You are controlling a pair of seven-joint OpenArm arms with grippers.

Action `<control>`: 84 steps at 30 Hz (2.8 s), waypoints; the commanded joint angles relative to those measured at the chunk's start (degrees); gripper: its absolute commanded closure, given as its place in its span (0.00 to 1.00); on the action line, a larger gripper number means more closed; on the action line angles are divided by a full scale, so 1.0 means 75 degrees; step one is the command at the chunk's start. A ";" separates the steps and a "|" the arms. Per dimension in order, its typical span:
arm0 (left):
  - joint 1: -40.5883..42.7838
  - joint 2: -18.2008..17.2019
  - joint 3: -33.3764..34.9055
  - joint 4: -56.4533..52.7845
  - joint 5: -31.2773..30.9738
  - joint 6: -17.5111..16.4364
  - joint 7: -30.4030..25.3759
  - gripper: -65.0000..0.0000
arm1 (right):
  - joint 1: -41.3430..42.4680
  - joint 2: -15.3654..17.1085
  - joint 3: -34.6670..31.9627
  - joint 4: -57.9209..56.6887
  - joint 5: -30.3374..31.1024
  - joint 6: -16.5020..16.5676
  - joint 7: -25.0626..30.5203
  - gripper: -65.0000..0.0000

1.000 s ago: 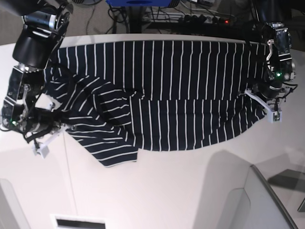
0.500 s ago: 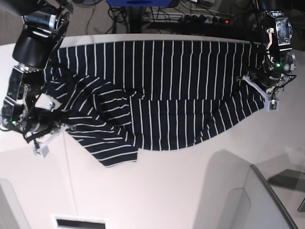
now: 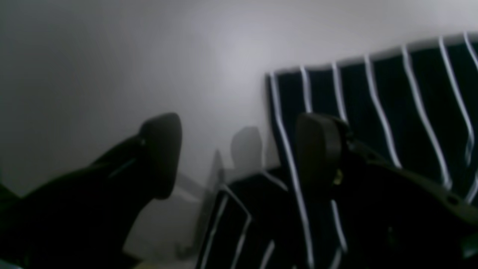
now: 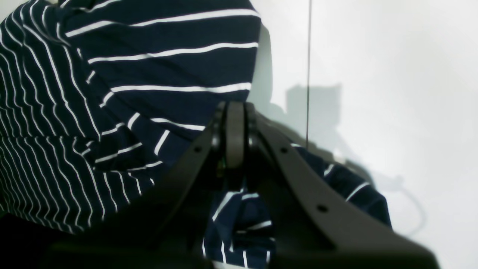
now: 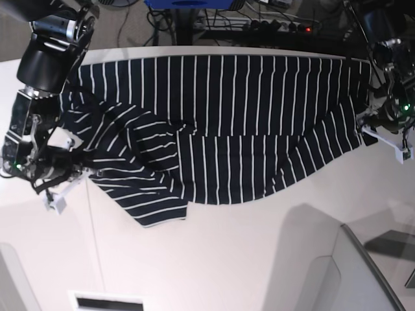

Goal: Layout the t-shirt on the table in an organized manner, then fold the t-shirt properly
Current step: 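Fold the grasped side inward with the left gripper toward the shirt center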

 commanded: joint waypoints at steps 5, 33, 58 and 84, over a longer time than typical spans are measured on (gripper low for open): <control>-0.0937 -0.0144 0.0004 -0.1394 0.0002 0.0030 -0.0746 0.30 | 0.0178 0.0055 -0.0017 0.0117 0.0099 0.0008 0.0082 1.00; -0.1113 -0.0109 0.0637 -0.1945 0.0002 0.0030 -0.1625 0.30 | 0.0189 0.0055 -0.0029 0.0117 0.0087 0.0008 0.0082 1.00; -0.2156 -0.0109 0.0731 -0.4032 -0.0643 0.0030 -0.2188 0.46 | 0.0189 0.0090 -0.0029 0.0117 0.0075 0.0008 0.0094 1.00; -0.2414 -0.0378 0.0731 -0.1429 -0.0631 0.0030 -0.0945 1.00 | 0.0611 0.0102 -0.0052 0.0117 0.0075 0.0020 0.0398 1.00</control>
